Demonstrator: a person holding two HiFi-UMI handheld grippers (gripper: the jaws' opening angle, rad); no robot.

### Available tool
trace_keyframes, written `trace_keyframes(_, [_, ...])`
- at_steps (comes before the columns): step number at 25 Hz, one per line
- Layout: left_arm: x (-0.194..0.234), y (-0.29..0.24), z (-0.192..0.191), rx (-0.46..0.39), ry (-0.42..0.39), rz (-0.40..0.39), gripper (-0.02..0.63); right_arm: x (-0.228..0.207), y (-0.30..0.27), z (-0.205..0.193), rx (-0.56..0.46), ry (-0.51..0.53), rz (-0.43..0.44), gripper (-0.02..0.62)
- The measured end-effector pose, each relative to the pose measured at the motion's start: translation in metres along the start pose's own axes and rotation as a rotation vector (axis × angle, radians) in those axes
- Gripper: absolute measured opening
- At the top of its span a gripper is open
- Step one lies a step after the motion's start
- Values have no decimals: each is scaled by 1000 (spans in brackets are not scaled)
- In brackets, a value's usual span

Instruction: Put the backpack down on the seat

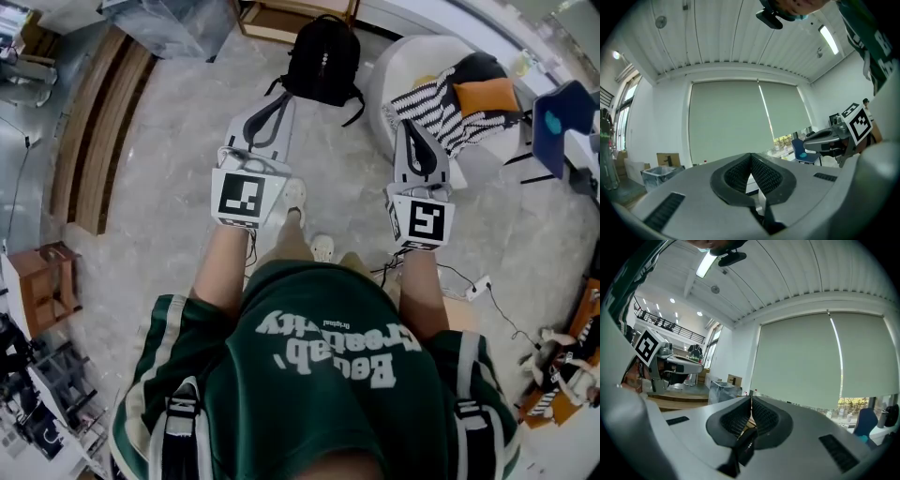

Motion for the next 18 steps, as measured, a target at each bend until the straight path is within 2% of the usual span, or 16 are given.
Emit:
trace_keyframes(4, [37, -47, -14, 9, -6, -31, 18, -5, -55, 2, 15, 6, -4, 34])
trace_keyframes(9, [88, -105, -20, -2, -52, -56, 18, -13, -123, 9, 22, 7, -21, 34])
trace_keyframes(13, [127, -139, -33, 8, -40, -73, 18, -10, -173, 11, 42, 34, -25, 34])
trace_keyframes(18, [162, -164, -52, 11, -2, -106, 18, -4, -219, 6, 60, 10, -48, 34])
Point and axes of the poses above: the fingertips, and each gripper's own axes: y backward along the fingers, x to its left, z out of its top, the point moved 5 cm from there along y, backward along the fingers, and after that the axes turned 4 degrees about z, right-handed, at the moved point
